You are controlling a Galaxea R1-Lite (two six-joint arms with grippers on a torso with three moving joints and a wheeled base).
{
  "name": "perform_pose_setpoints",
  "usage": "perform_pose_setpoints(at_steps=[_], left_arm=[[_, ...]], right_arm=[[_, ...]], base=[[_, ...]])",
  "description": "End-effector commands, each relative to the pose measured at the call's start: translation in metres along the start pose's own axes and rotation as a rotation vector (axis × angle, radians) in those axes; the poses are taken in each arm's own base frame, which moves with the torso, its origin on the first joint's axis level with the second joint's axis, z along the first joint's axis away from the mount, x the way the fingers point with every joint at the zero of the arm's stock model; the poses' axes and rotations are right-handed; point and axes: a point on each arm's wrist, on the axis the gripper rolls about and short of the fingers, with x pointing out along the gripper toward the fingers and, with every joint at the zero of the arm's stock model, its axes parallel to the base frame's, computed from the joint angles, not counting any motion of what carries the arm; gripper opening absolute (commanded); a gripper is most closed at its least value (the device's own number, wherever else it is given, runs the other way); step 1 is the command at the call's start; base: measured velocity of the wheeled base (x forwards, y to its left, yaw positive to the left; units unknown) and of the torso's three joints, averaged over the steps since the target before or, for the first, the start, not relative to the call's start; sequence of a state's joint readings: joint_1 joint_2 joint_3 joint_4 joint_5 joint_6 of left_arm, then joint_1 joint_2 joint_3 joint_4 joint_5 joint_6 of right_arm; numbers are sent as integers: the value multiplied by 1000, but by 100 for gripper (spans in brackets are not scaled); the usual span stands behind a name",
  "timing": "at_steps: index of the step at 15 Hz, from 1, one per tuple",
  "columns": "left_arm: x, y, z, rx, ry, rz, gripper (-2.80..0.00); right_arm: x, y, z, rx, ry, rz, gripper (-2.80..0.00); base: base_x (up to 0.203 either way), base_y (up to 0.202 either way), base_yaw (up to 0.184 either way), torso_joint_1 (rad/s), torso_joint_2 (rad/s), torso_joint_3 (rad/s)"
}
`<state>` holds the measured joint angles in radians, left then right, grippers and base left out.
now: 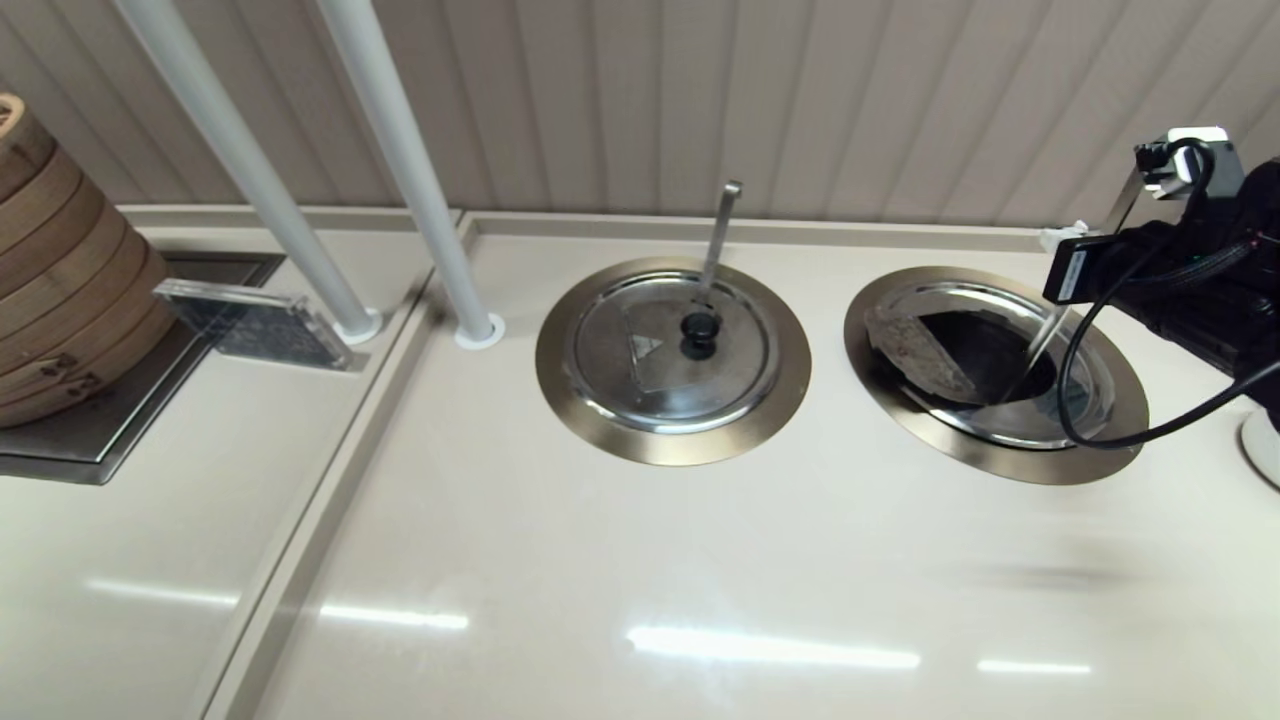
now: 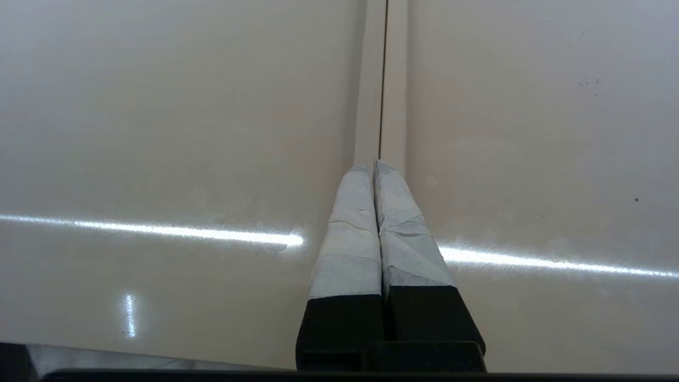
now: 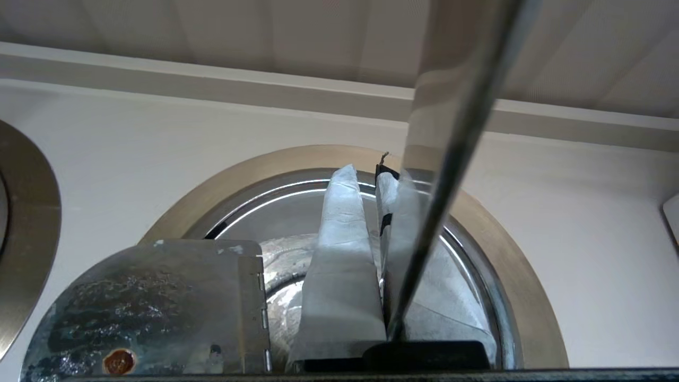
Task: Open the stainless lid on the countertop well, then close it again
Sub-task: Stir with a spoon
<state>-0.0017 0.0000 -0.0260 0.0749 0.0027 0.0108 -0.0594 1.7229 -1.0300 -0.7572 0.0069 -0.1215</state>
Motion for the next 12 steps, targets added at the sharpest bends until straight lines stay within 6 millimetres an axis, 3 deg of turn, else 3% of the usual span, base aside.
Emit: perform_pose_setpoints(at_steps=[1,4,8,10,12], left_arm=[[0,0,0,0,0,1,-280],[0,0,0,0,0,1,-280],[0,0,0,0,0,1,-280],[0,0,0,0,0,1,-280],[0,0,0,0,0,1,-280]], right_arm=[[10,-1,-7,4,-13,-19,-280],[22,3,-4,97,-164,-40,-280],[8,6,12,166,-141,3,-280],[3,-9,10,140,-80,28,-280],[10,-24,0,41,-51,-18,-280]], base=[[0,0,0,0,0,0],[0,0,0,0,0,0],[0,0,0,0,0,0],[0,0,0,0,0,0],[0,0,0,0,0,0]])
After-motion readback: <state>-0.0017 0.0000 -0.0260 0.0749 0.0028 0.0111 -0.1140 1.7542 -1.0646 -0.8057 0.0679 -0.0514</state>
